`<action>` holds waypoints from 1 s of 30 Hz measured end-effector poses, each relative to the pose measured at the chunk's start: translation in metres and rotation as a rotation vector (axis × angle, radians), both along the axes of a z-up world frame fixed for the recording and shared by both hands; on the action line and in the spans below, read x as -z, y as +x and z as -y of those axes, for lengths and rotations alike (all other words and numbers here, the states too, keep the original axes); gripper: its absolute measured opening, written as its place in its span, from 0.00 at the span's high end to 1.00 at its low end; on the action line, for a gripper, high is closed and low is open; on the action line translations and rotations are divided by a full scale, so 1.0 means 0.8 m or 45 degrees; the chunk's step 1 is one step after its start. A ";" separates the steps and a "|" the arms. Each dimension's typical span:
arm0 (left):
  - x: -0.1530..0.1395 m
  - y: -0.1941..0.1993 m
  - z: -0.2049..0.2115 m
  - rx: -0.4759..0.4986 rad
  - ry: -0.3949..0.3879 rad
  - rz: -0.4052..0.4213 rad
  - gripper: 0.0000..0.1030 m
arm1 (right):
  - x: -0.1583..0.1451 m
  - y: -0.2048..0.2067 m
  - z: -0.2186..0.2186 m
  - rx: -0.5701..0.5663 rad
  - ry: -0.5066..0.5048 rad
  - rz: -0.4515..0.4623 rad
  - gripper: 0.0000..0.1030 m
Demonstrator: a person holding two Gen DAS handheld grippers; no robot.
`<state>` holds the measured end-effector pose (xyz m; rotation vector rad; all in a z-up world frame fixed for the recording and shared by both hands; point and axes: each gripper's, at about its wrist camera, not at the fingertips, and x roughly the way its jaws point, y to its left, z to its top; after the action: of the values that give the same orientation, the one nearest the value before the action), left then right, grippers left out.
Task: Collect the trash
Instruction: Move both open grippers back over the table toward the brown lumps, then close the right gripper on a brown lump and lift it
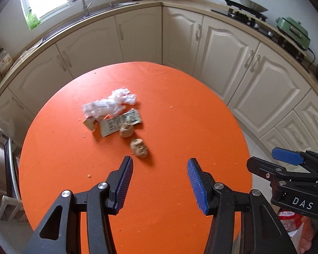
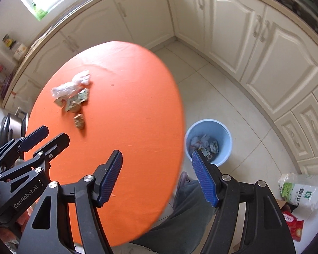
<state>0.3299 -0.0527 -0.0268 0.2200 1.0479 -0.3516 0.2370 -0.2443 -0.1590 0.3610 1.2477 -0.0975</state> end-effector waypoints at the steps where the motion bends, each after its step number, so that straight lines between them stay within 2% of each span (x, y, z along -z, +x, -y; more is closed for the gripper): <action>1: -0.003 0.000 -0.013 -0.024 -0.003 0.001 0.52 | -0.001 0.008 -0.014 -0.025 -0.001 -0.001 0.32; 8: -0.013 0.012 -0.100 -0.186 -0.019 -0.020 0.52 | 0.006 0.063 -0.103 -0.202 0.011 -0.036 0.32; 14: -0.009 0.038 -0.150 -0.279 -0.028 -0.065 0.52 | 0.029 0.109 -0.158 -0.294 0.003 -0.107 0.32; 20: 0.004 0.065 -0.186 -0.343 -0.043 -0.115 0.52 | 0.057 0.145 -0.192 -0.342 -0.025 -0.172 0.34; 26: 0.021 0.093 -0.196 -0.344 -0.059 -0.169 0.52 | 0.082 0.166 -0.204 -0.357 -0.035 -0.220 0.34; 28: 0.024 0.100 -0.193 -0.334 -0.063 -0.175 0.52 | 0.087 0.168 -0.206 -0.372 -0.043 -0.230 0.44; 29: 0.025 0.102 -0.189 -0.329 -0.062 -0.175 0.52 | 0.090 0.168 -0.208 -0.387 -0.047 -0.235 0.55; 30: 0.025 0.104 -0.187 -0.322 -0.062 -0.175 0.52 | 0.091 0.169 -0.208 -0.397 -0.048 -0.236 0.57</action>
<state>0.4131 0.0965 -0.0470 0.0186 1.1863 -0.1646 0.3725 -0.0778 -0.2321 0.1232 1.4698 0.1153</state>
